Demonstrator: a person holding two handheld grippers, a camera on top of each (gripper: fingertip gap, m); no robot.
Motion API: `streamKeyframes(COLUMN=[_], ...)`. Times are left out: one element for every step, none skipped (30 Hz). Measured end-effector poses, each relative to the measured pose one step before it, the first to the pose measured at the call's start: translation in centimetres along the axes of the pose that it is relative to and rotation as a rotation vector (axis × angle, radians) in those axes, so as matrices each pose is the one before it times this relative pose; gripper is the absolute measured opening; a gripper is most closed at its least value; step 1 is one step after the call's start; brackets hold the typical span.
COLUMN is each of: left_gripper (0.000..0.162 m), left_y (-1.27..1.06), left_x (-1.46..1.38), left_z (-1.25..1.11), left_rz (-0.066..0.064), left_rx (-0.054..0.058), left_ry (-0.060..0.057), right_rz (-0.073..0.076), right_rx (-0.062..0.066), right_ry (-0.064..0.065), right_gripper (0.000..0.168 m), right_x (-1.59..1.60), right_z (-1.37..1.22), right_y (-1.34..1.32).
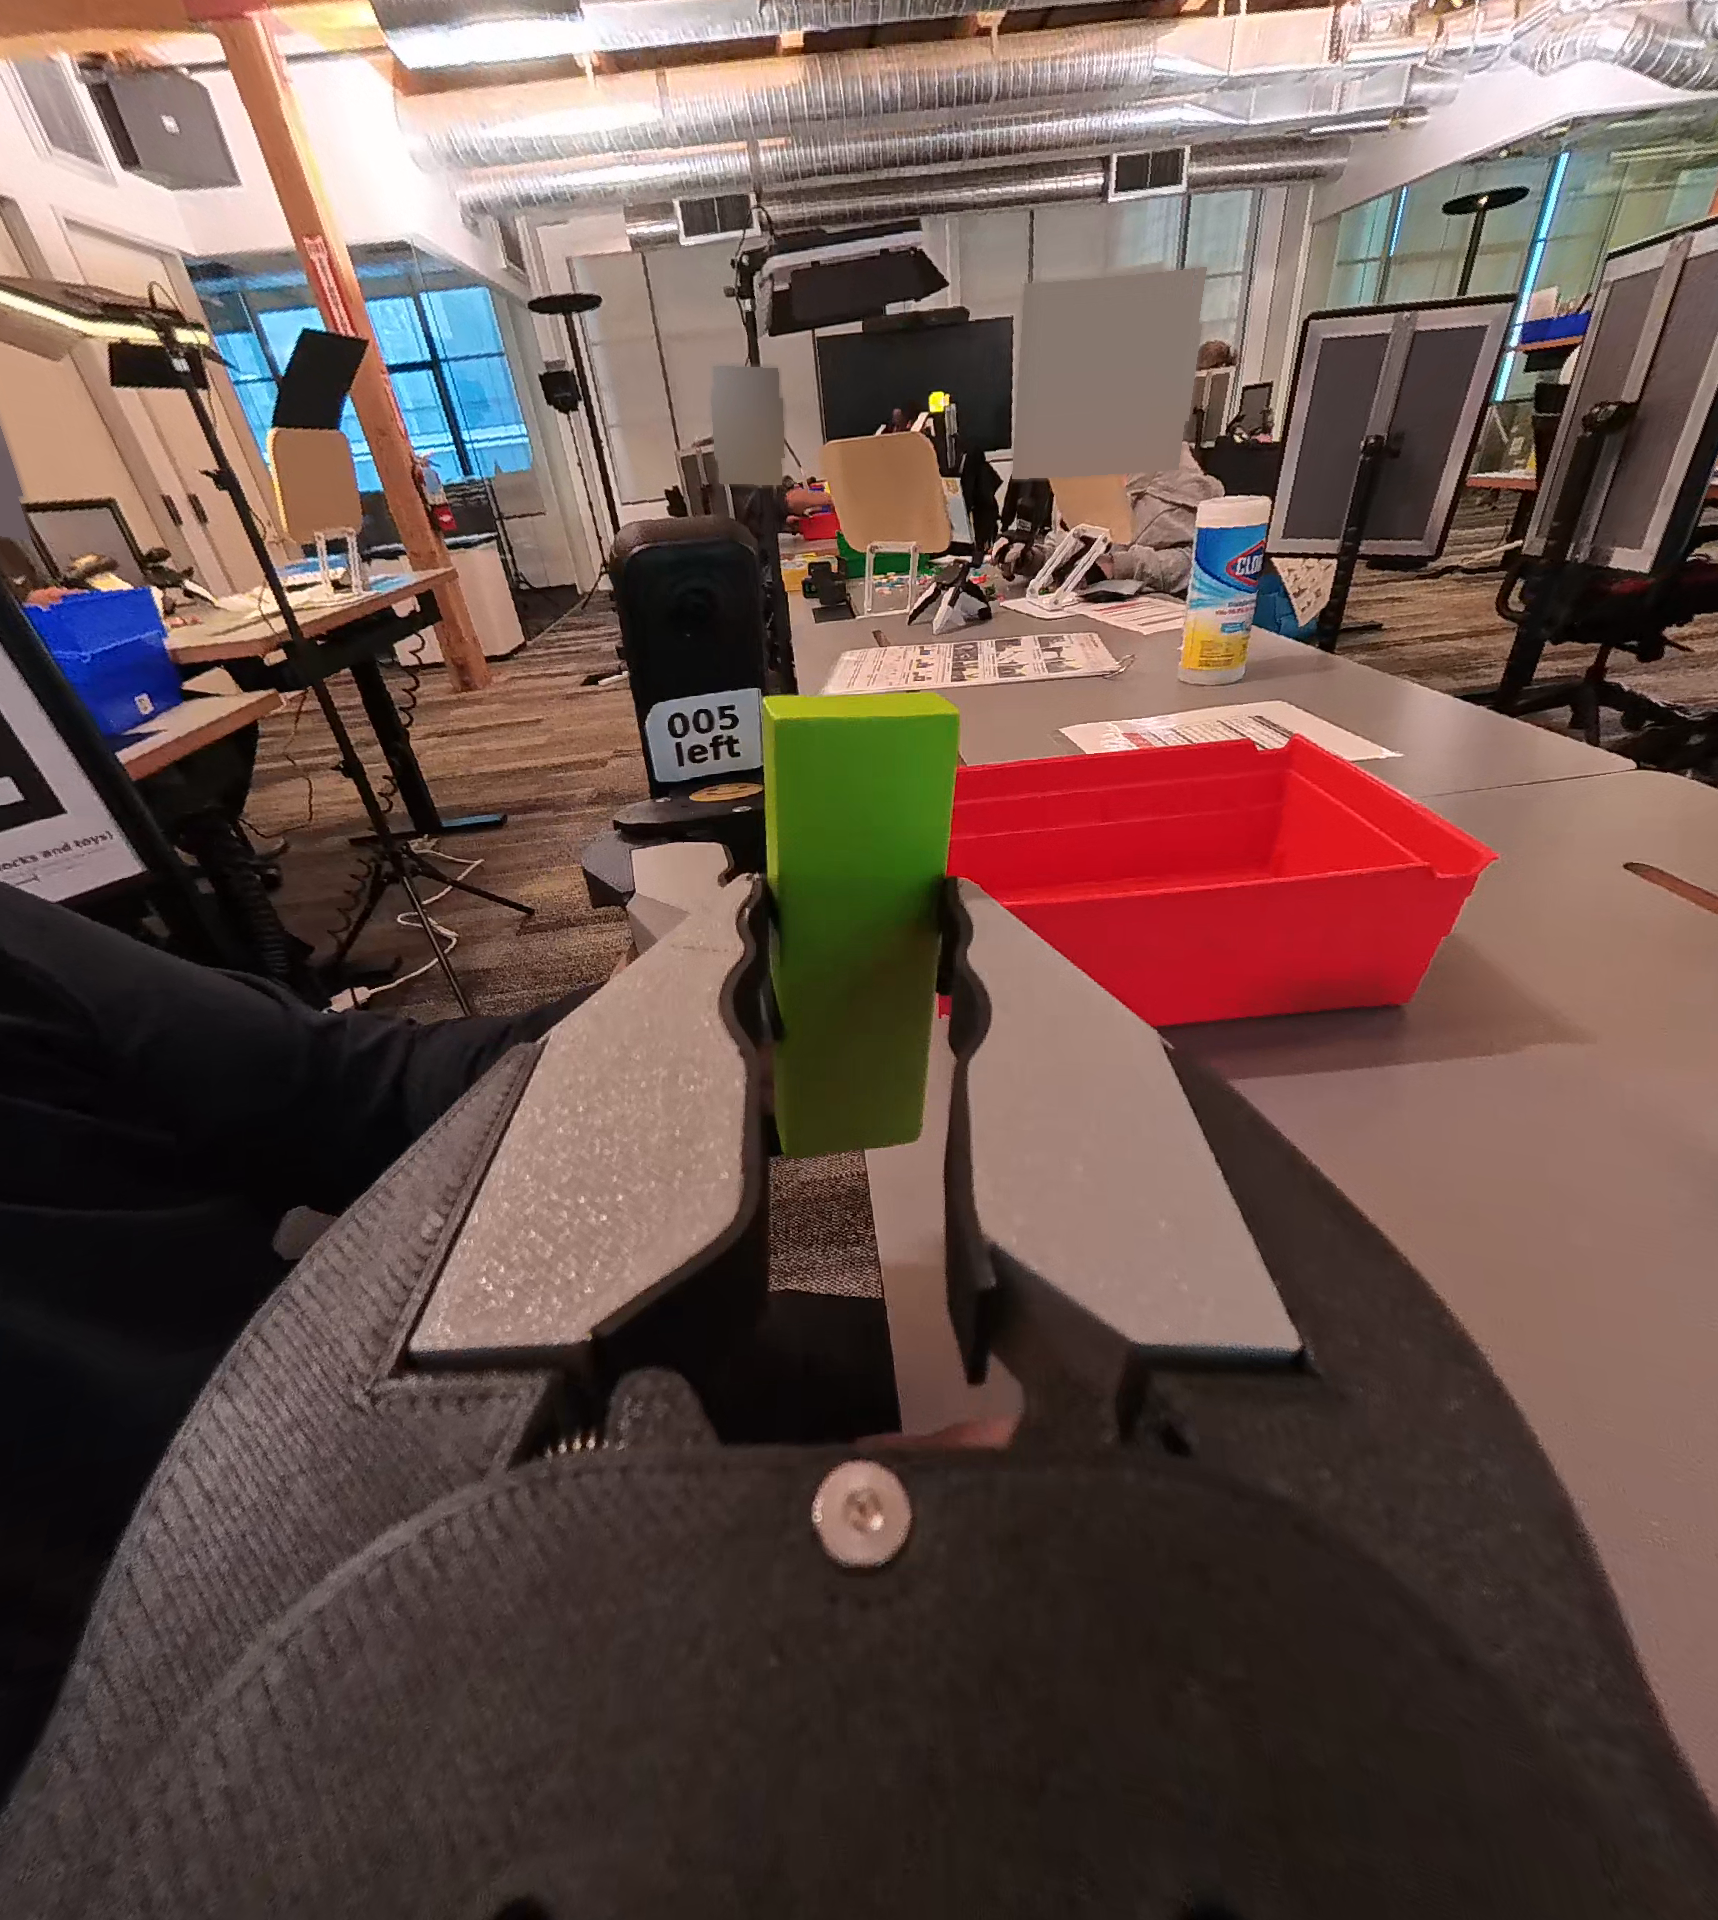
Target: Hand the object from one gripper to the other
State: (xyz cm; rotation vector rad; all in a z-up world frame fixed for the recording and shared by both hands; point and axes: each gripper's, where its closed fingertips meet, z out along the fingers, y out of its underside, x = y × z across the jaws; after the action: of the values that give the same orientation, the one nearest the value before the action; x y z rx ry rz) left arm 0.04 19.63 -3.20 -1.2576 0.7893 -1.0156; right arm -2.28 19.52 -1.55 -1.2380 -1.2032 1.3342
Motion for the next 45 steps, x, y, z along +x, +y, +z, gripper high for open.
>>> streamKeyframes(left_gripper=[0.03, 0.03, 0.03, 0.03, 0.03, 0.03, 0.03, 0.03, 0.03, 0.03, 0.03, 0.03, 0.03, 0.03, 0.03, 0.03, 0.03, 0.03, 0.03, 0.03, 0.03, 0.03, 0.03, 0.03, 0.03, 0.03, 0.03, 0.03, 0.03, 0.03, 0.03, 0.03, 0.03, 0.03, 0.03, 0.03, 0.03, 0.03, 0.03, 0.03, 0.03, 0.03, 0.03, 0.031, 0.035], left_y=[0.04, 0.056, 0.065, 0.072, 0.07, 0.035, 0.043, 0.04, 0.01, 0.009, 0.03, 0.052, 0.056, 0.061, -0.022, -0.085, -0.045, 0.029, 0.082, 0.072, -0.001, -0.033, -0.008, 0.017, 0.015, 0.013, 0.027, 0.003, -0.01, 0.0, -0.001, 0.007, 0.02, 0.031, 0.021, -0.014, -0.013, -0.002, 0.001, 0.002, 0.008, 0.044, 0.097, 0.111, 0.051], left_x=[-0.019, -0.056, -0.064, -0.052, -0.004, -0.019, 0.005, 0.005, 0.005, -0.002, 0.013, 0.022, 0.026, 0.158, 0.314, 0.337, 0.157, -0.053, -0.075, 0.012, 0.028, 0.007, -0.004, 0.036, 0.006, -0.07, -0.052, -0.044, -0.059, -0.103, -0.118, -0.057, -0.035, -0.041, -0.037, -0.037, -0.031, -0.028, -0.033, -0.062, -0.082, -0.077, -0.049, -0.027, -0.033], left_z=[0.0, 0.002, 0.018, 0.028, 0.022, -0.005, -0.027, -0.043, -0.038, -0.041, -0.039, -0.06, -0.057, -0.023, -0.013, 0.007, 0.03, 0.037, 0.026, 0.008, -0.011, 0.0, 0.022, 0.024, 0.023, 0.007, 0.002, 0.008, 0.013, 0.006, 0.014, 0.013, 0.012, 0.009, -0.003, -0.016, -0.015, -0.016, -0.012, 0.01, -0.003, -0.007, -0.032, -0.063, -0.075], left_rz=[-0.0055, -0.0044, -0.0048, -0.0076, -0.0067, -0.0058, -0.0053, -0.0069, -0.0075, -0.0051, -0.0011, 0.0041, 0.0005, -0.0057, -0.0111, -0.0129, -0.0102, -0.0036, 0.0016, -0.0015, -0.0063, -0.0052, -0.0017, -0.0005, -0.001, 0.0004, 0.0011, 0.0001, -0.0028, -0.0022, 0.0019, 0.0028, 0.0023, 0.0014, 0.0002, 0.0014, 0.0011, 0.0001, -0.0011, 0.0008, 0.0022, -0.0009, -0.0036, -0.0032, -0.0028], left_rx=[-0.0002, -0.002, -0.0031, -0.005, -0.0056, -0.0043, -0.0043, -0.0039, -0.0012, 0.0004, -0.0021, -0.0053, -0.0084, -0.0094, -0.0034, 0.0036, 0.0041, -0.0011, -0.0046, -0.0044, -0.0001, 0.0032, 0.0012, -0.001, -0.0007, -0.0001, -0.0003, 0.0011, 0.0024, 0.001, 0.0009, 0.0006, -0.0016, -0.0025, -0.0013, 0.0009, 0.0016, 0.0006, -0.001, -0.0021, -0.0038, -0.0073, -0.0108, -0.0115, -0.0067], left_ry=[0.0012, -0.0005, -0.0012, -0.0001, 0.0031, 0.0034, 0.0037, 0.0058, 0.0051, 0.0039, 0.0041, 0.0026, 0.0025, 0.0107, 0.0223, 0.0231, 0.0099, -0.0042, -0.0049, 0.0024, 0.0043, 0.0007, 0.0002, 0.0025, -0.0007, -0.0049, -0.0038, -0.0022, -0.0031, -0.0053, -0.0076, -0.0049, -0.0034, -0.0037, -0.0034, -0.0022, -0.0025, -0.0014, -0.0021, -0.0041, -0.0058, -0.0053, -0.0023, 0.0009, 0.0004], right_rz=[0.0004, 0.001, 0.0017, 0.0026, 0.0034, 0.0055, 0.0072, 0.007, 0.007, 0.0079, 0.0077, 0.0087, 0.0105, 0.013, 0.0162, 0.0165, 0.0103, -0.0012, -0.0105, -0.0112, -0.009, -0.0088, -0.0101, -0.008, -0.0043, -0.0012, -0.0001, 0.0016, 0.0044, 0.0064, 0.0068, 0.0067, 0.005, 0.0016, -0.0007, -0.0015, -0.0013, -0.0017, -0.0017, -0.0008, 0.0005, 0.0017, 0.0037, 0.0061, 0.008], right_rx=[-0.0006, -0.0014, -0.0023, -0.0021, -0.0009, -0.0007, -0.0012, -0.0002, 0.0015, 0.003, 0.0022, 0.0014, 0.0004, 0.0006, 0.003, 0.0064, 0.0061, 0.0023, -0.0022, -0.0043, -0.0035, -0.0016, -0.0023, -0.0043, -0.0055, -0.0049, -0.0042, -0.0022, 0.0006, 0.0012, 0.0009, 0.0007, -0.0004, -0.0012, -0.001, -0.0007, -0.0008, -0.0006, -0.0002, 0.0, -0.0003, -0.0002, 0.0028, 0.007, 0.0085], right_ry=[-0.0009, -0.0004, -0.0001, -0.0015, -0.0047, -0.0056, -0.0071, -0.0083, -0.0068, -0.0068, -0.0095, -0.0115, -0.0121, -0.0186, -0.0281, -0.0289, -0.0147, 0.0025, 0.0092, 0.007, 0.0071, 0.0095, 0.0089, 0.0051, 0.0056, 0.0077, 0.0056, 0.0032, 0.0032, 0.0038, 0.0031, 0.0001, -0.0009, 0.0012, 0.0032, 0.0034, 0.0039, 0.0037, 0.0037, 0.004, 0.0035, 0.003, 0.0016, -0.0005, -0.002], right_gripper=[0.03, 0.03, 0.03, 0.03, 0.03, 0.03, 0.03, 0.03, 0.03, 0.03, 0.03, 0.03, 0.03, 0.03, 0.03, 0.03, 0.03, 0.03, 0.03, 0.03, 0.03, 0.03, 0.03, 0.03, 0.03, 0.03, 0.03, 0.03, 0.03, 0.03, 0.03, 0.03, 0.03, 0.03, 0.03, 0.03, 0.03, 0.03, 0.03, 0.03, 0.03, 0.03, 0.03, 0.03, 0.03], right_x=[0.029, 0.054, 0.082, 0.056, 0.025, 0.016, 0.005, -0.018, 0.004, 0.0, -0.023, -0.039, -0.048, -0.15, -0.307, -0.353, -0.176, 0.043, 0.082, 0.004, 0.0, 0.027, 0.01, -0.021, 0.018, 0.077, 0.065, 0.044, 0.073, 0.111, 0.106, 0.074, 0.036, 0.03, 0.04, 0.029, 0.031, 0.023, 0.035, 0.057, 0.073, 0.089, 0.083, 0.077, 0.073], right_z=[0.022, 0.015, 0.007, -0.001, -0.005, -0.015, -0.001, 0.016, 0.016, 0.025, 0.027, 0.007, 0.016, 0.033, 0.042, 0.046, 0.049, 0.037, 0.011, -0.003, -0.01, -0.017, -0.02, -0.012, -0.032, -0.039, -0.027, -0.007, -0.015, -0.008, -0.021, -0.024, -0.015, -0.002, -0.005, 0.01, -0.001, 0.011, 0.002, -0.02, -0.026, -0.029, -0.082, -0.118, -0.172], right_y=[0.035, 0.055, 0.064, 0.06, 0.051, 0.036, 0.04, 0.035, 0.021, 0.019, 0.036, 0.043, 0.054, 0.059, 0.01, -0.045, -0.067, -0.01, 0.028, 0.056, -0.001, -0.029, -0.017, 0.015, 0.021, 0.024, 0.03, 0.02, -0.008, -0.003, -0.001, 0.0, 0.02, 0.033, 0.016, 0.005, -0.003, -0.004, 0.008, -0.009, -0.001, 0.012, -0.056, -0.133, -0.173])
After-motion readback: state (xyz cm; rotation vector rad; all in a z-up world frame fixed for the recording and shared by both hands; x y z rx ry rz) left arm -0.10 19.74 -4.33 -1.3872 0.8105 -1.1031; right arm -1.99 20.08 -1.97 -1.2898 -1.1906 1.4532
